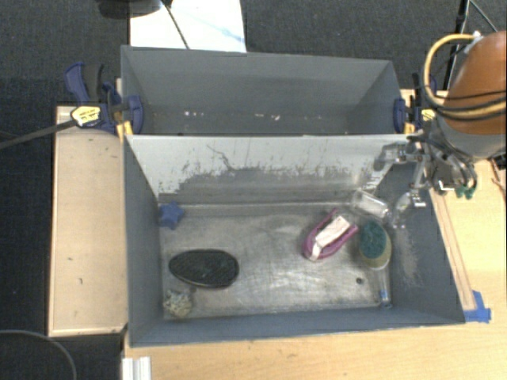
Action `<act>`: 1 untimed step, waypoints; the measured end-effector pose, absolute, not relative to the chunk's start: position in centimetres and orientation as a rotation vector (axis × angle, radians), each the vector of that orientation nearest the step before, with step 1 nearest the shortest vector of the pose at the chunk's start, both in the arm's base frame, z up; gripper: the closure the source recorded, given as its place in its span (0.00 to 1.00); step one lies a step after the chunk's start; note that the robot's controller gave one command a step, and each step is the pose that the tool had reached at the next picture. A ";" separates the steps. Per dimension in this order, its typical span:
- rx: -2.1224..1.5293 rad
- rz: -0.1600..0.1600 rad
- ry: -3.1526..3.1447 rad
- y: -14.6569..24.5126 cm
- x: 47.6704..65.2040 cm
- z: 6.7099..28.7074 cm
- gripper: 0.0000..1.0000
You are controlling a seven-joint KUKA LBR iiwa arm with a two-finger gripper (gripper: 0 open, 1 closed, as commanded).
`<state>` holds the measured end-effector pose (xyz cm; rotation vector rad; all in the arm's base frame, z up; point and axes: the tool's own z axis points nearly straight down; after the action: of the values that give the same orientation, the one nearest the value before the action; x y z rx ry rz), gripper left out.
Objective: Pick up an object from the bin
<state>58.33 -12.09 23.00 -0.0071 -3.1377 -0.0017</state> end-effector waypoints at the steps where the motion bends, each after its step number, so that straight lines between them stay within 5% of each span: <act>1: 0.418 -0.001 -3.115 -8.3 59.0 6.9 0.00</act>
Offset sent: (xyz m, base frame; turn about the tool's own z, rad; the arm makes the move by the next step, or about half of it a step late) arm 0.0064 0.0372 -0.1600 -0.2722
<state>59.03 -8.30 6.89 0.4184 -3.1146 -0.0014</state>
